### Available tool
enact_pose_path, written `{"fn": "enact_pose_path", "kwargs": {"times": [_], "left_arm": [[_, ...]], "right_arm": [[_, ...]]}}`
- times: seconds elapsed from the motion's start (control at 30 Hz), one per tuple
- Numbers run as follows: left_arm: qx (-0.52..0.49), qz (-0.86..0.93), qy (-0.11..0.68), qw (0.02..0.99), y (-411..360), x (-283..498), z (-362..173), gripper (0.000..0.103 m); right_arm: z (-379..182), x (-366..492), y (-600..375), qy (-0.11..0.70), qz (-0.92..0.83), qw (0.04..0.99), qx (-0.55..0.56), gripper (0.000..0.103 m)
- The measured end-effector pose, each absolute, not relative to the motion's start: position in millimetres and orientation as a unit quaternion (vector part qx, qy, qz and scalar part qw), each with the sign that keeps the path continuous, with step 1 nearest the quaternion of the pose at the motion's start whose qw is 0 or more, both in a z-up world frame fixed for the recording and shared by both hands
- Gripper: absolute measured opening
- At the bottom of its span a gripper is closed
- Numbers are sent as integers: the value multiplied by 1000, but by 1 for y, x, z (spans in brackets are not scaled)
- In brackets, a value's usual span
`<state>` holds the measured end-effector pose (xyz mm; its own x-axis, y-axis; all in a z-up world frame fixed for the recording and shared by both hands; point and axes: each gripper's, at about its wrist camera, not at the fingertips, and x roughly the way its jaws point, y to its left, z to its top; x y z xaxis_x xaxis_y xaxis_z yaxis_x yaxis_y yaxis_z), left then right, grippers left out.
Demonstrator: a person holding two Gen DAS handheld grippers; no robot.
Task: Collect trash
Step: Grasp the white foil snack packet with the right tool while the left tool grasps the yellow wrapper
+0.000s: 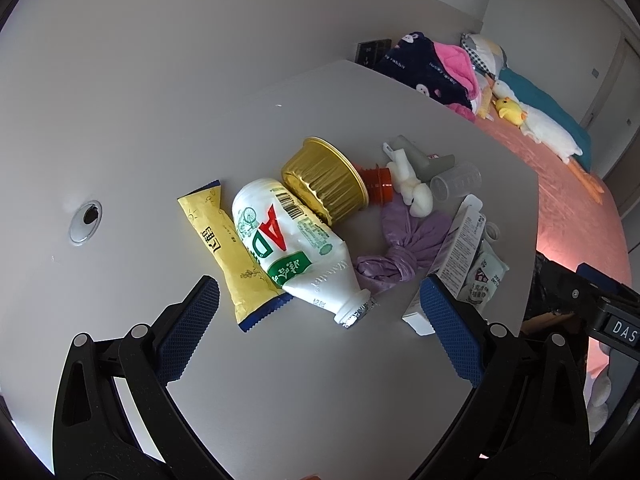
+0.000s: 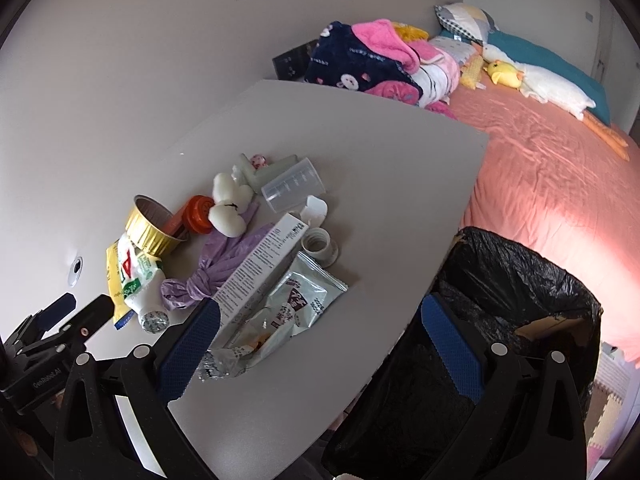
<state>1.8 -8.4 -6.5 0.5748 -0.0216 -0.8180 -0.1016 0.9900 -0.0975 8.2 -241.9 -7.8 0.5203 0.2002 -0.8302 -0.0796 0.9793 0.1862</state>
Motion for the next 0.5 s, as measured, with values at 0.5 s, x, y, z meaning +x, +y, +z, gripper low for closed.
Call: {"fn": "enact_pose_path", "kwargs": {"times": [0.5], "left_arm": [[-112,61,498,858,27,23,-34,83]], "right_arm": [[-56,31,-234,557,84,822,84,81]]}}
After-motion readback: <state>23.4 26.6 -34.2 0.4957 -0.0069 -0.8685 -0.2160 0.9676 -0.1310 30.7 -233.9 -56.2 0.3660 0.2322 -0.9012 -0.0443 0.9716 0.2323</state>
